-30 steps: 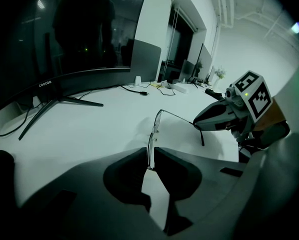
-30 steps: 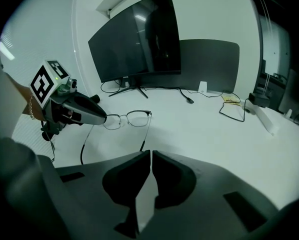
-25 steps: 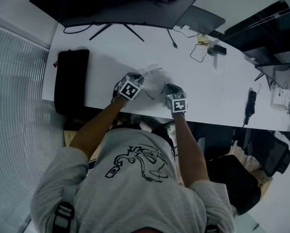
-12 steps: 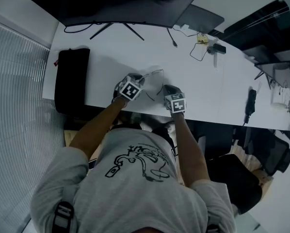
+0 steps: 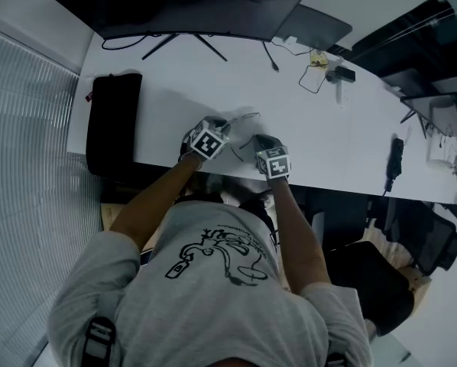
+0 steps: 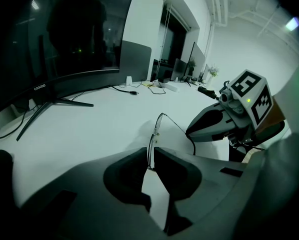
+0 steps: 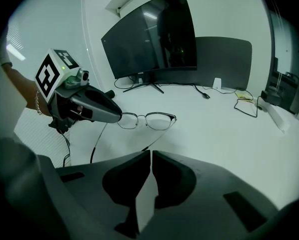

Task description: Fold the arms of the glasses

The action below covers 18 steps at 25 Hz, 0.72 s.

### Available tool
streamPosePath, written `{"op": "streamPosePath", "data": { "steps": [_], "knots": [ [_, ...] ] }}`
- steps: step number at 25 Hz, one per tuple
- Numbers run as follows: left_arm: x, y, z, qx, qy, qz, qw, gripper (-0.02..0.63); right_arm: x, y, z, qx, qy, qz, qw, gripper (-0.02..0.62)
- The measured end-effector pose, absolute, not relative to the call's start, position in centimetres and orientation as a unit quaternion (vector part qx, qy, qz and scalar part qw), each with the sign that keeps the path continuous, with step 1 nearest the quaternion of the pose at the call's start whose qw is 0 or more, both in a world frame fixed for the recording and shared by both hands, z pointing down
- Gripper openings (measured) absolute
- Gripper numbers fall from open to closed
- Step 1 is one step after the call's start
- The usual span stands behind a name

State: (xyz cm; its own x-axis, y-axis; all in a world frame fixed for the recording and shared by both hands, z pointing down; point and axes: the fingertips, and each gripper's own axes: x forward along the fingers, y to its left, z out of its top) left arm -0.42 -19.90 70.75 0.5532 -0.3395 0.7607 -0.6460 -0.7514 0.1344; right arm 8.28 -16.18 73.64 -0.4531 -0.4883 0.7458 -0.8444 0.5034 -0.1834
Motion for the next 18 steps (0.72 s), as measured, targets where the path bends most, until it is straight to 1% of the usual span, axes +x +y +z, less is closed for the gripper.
{"op": "streamPosePath", "data": {
  "steps": [12,18],
  "knots": [
    [0.1,-18.9,70.7,0.861,-0.284,0.372,0.202,0.061,7.3,-16.1,73.0,0.411,-0.812,0.268,0.317,0.021],
    [0.2,-18.4,70.9,0.860,-0.280,0.377,0.202,0.061,6.9,-15.6,73.8,0.400,-0.810,0.289,0.318,0.023]
  ]
}}
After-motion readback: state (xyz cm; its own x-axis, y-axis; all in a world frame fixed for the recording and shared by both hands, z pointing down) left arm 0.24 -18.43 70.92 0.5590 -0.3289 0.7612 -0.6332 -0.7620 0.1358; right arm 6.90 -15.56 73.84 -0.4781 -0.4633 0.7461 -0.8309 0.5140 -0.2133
